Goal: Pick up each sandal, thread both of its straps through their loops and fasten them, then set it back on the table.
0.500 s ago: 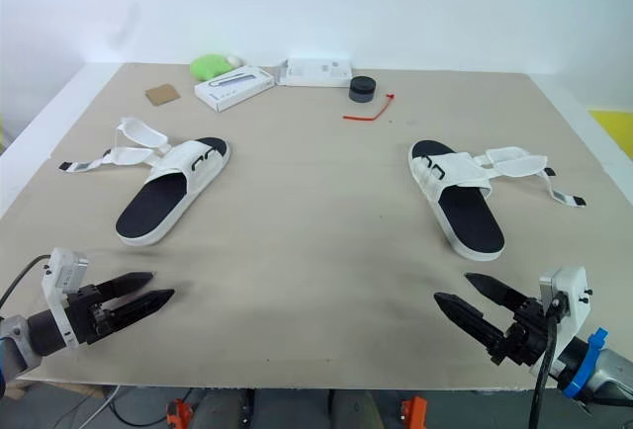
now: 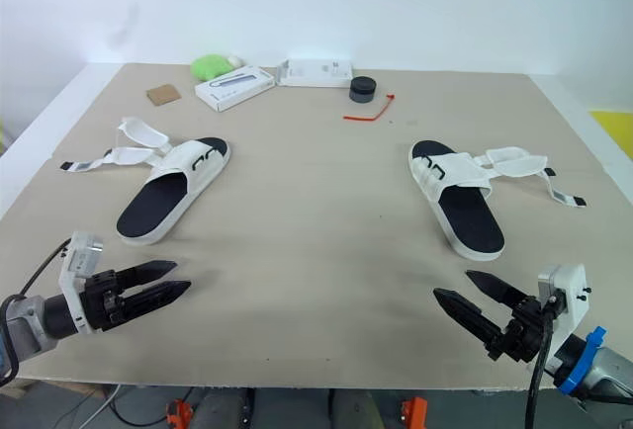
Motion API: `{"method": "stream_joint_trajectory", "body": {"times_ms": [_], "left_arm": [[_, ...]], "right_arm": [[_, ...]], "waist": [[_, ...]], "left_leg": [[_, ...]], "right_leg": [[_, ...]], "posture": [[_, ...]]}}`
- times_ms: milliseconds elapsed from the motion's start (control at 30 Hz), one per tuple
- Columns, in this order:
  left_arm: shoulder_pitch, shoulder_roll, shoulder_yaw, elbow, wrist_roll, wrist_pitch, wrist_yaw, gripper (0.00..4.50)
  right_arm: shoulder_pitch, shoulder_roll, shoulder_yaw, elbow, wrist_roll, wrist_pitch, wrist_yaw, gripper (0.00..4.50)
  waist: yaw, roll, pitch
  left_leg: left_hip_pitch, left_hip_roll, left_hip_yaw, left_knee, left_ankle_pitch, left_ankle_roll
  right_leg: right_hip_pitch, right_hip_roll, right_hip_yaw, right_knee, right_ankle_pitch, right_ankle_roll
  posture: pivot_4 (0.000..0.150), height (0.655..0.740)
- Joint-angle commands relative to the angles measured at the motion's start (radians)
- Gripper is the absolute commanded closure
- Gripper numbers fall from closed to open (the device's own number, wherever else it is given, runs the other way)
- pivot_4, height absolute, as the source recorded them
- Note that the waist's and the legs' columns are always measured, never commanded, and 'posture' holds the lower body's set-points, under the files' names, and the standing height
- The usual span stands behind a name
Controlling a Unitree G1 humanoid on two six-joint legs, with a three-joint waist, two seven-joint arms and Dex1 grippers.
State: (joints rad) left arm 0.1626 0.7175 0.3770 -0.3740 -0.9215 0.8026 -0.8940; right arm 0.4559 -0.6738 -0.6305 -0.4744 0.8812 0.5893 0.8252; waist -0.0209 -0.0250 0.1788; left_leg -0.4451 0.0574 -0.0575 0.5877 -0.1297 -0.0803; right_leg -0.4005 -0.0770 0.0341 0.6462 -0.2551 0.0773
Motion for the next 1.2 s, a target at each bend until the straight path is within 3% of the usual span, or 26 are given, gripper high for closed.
{"method": "stream_joint_trajectory", "body": {"times_ms": [33, 100, 200, 433, 633, 1200], "left_arm": [[-0.116, 0.061, -0.156, -0.042, 0.134, -0.089, -0.062, 0.0], [-0.226, 0.03, -0.183, -0.034, 0.1, -0.078, -0.063, 0.0], [-0.375, -0.032, -0.221, -0.012, 0.077, -0.096, -0.054, 0.0], [-0.525, -0.15, -0.288, 0.063, 0.119, -0.146, -0.025, 0.0], [-0.534, -0.215, -0.283, 0.084, 0.101, -0.127, 0.033, 0.0], [-0.474, -0.237, -0.281, 0.007, 0.075, -0.108, 0.103, 0.0]], "right_arm": [[-0.139, -0.06, -0.021, -0.04, 0.083, 0.12, -0.185, 0.08], [-0.253, -0.064, 0.02, -0.02, 0.064, 0.138, -0.285, 0.08], [-0.403, -0.069, 0.13, 0.02, -0.081, 0.144, -0.413, 0.08], [-0.654, -0.05, 0.341, 0.217, -0.284, 0.163, -0.541, 0.08], [-0.835, -0.006, 0.42, 0.456, -0.417, 0.055, -0.531, 0.08], [-1.158, 0.162, 0.519, 1.004, -0.663, -0.274, -0.49, 0.08]], "waist": [[0.0, 0.0, 0.0], [0.0, 0.001, 0.0], [0.0, 0.0, 0.0], [-0.003, 0.0, 0.0], [-0.003, 0.0, 0.0], [-0.015, 0.001, 0.0]], "left_leg": [[0.0, 0.0, 0.0, 0.0, 0.0, 0.0], [0.0, 0.0, 0.0, 0.0, 0.0, 0.0], [0.002, 0.0, 0.001, 0.003, 0.001, 0.001], [-0.001, -0.002, 0.001, 0.005, 0.002, 0.007], [-0.001, -0.001, 0.001, 0.005, 0.001, 0.008], [-0.001, 0.0, 0.002, 0.007, 0.003, 0.01]], "right_leg": [[0.0, 0.0, 0.0, 0.0, 0.0, 0.0], [0.0, 0.0, 0.001, 0.0, 0.001, 0.0], [-0.002, 0.001, 0.002, 0.0, 0.003, 0.001], [0.002, 0.005, 0.012, 0.0, 0.008, -0.001], [0.001, 0.008, 0.014, 0.001, 0.007, 0.001], [0.001, 0.013, 0.02, 0.001, 0.011, 0.006]], "posture": [[0.15, 0.74], [0.15, 0.74], [0.15, 0.74], [0.15, 0.74], [0.15, 0.74], [0.15, 0.74]]}}
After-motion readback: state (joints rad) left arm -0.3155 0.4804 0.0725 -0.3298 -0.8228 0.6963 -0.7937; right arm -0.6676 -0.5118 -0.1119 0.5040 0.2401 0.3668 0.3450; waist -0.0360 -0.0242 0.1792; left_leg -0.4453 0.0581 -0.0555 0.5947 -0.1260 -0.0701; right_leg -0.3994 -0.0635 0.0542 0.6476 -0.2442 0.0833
